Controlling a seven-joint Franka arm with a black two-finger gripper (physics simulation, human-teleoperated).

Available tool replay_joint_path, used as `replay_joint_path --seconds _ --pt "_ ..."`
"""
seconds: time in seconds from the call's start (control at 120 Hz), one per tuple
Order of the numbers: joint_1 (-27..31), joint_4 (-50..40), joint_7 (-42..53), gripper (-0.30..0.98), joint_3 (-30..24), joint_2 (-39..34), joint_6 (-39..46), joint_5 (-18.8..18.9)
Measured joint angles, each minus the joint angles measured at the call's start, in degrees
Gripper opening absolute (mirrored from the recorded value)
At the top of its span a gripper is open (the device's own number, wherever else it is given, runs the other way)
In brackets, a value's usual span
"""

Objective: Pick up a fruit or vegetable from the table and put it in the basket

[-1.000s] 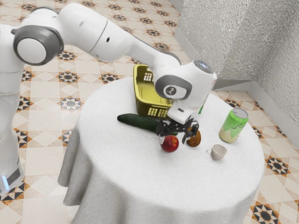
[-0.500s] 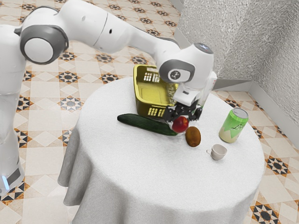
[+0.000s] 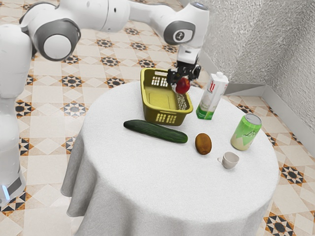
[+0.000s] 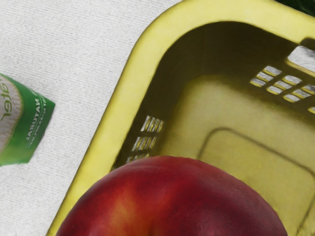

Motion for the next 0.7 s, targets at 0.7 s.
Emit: replay_joint_path --seconds 0.7 --pt "5.9 1.1 1.6 0.67 -0.7 3.0 -1.3 -3.0"
